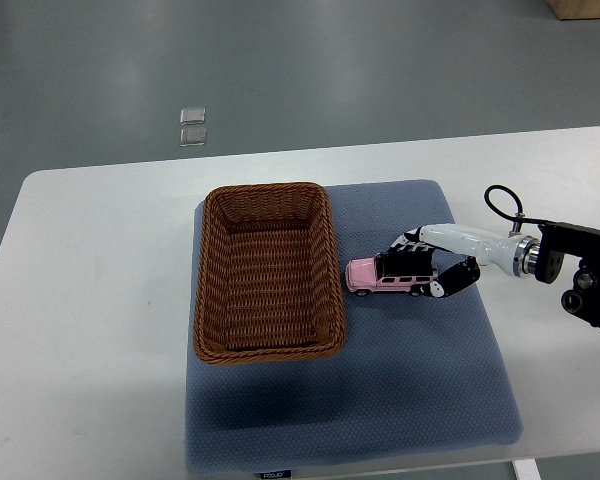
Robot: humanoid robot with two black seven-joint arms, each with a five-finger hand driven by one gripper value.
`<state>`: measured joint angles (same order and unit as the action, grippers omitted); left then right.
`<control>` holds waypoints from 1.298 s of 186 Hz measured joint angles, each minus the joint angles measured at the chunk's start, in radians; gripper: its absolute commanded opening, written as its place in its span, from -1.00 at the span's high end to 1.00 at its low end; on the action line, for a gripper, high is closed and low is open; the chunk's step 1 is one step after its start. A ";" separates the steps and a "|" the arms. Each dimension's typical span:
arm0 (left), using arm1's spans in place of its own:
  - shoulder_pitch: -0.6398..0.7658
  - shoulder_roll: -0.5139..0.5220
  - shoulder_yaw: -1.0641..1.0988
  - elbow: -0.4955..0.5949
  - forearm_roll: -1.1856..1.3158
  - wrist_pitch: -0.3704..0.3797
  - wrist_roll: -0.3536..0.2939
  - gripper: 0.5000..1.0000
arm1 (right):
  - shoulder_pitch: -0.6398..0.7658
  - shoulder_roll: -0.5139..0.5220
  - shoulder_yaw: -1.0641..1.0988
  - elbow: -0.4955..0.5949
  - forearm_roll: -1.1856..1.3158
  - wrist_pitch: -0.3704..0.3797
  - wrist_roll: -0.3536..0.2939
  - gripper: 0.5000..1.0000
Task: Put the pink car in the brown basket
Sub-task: 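Close the right hand fingers around the pink SUV's body, then lift the pink SUV and carry it over the wicker basket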
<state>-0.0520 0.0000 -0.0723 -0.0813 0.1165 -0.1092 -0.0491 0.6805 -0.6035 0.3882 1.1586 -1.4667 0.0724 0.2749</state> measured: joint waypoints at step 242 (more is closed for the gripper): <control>0.000 0.000 -0.002 -0.001 0.000 0.001 0.000 -1.00 | 0.272 0.280 -0.089 -0.046 0.025 -0.070 0.010 1.00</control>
<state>-0.0518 0.0000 -0.0738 -0.0823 0.1161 -0.1087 -0.0491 0.9524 -0.3237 0.2987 1.1121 -1.4416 0.0020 0.2852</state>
